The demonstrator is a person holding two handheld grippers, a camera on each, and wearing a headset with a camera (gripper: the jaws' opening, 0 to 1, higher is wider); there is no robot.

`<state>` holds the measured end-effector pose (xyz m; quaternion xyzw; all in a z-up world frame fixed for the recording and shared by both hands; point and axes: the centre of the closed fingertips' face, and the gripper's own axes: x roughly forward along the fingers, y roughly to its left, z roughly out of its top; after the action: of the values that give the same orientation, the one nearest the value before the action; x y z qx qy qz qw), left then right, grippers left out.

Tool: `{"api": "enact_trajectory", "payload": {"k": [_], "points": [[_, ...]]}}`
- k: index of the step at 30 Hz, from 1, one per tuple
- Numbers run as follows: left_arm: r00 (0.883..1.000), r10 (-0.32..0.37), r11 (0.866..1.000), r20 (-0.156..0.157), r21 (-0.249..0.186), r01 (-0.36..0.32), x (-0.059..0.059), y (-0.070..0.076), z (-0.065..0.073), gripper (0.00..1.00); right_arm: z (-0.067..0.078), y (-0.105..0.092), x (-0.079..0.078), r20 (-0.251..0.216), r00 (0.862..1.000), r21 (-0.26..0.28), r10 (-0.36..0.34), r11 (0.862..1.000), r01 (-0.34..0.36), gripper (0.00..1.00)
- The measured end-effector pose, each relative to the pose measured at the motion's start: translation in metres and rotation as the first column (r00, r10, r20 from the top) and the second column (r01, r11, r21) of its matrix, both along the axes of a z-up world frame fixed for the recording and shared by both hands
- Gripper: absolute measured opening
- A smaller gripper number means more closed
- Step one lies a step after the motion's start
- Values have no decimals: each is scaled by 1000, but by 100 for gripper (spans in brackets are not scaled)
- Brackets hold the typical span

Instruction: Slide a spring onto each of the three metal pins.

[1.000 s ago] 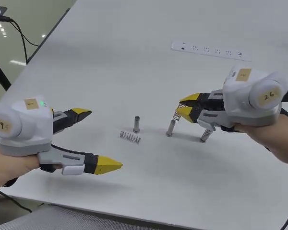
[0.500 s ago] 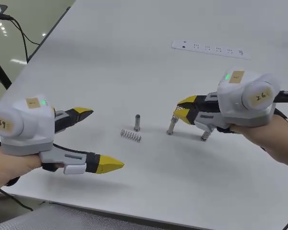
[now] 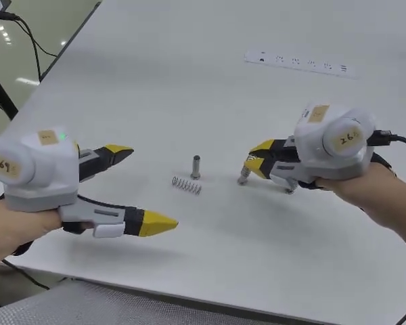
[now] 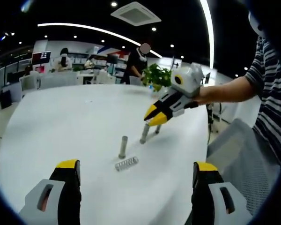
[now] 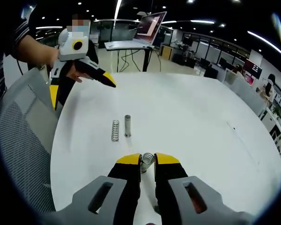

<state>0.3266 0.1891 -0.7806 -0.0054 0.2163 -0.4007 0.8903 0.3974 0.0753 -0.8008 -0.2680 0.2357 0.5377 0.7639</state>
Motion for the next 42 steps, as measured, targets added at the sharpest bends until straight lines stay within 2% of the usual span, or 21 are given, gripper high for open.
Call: {"api": "enact_trajectory", "payload": {"k": [9,10,21,24,32,34,39,42], "points": [[1000,9,1000,-1,-1,-9,2,3,0,97,-20,-2,-1,-25,1000,-36,-13,999,12,8],[1000,9,1000,-2,0,-9,2,3,0,97,-19,-1,0,-23,1000,-20,-14,1000,13,8],[1000,8,1000,0,-5,-8,4,1,2,97,-19,-2,-3,-44,999,-22,-27,999,26,9],[1000,8,1000,0,-2,-8,4,1,2,96,-18,-3,-2,-35,999,-22,-37,999,36,14],[1000,1,1000,0,0,-1,2,-1,3,96,-6,-4,-6,-58,996,40,-61,997,63,16],[1000,5,1000,-1,-6,-5,3,0,4,96,-2,-3,-9,-105,990,88,-91,991,100,16],[1000,5,1000,-3,-4,-5,3,0,4,96,4,-8,-11,-103,990,108,-98,988,110,17],[1000,2,1000,-3,-5,-2,3,-1,4,96,11,-10,-12,-112,987,141,-116,981,131,17]]}}
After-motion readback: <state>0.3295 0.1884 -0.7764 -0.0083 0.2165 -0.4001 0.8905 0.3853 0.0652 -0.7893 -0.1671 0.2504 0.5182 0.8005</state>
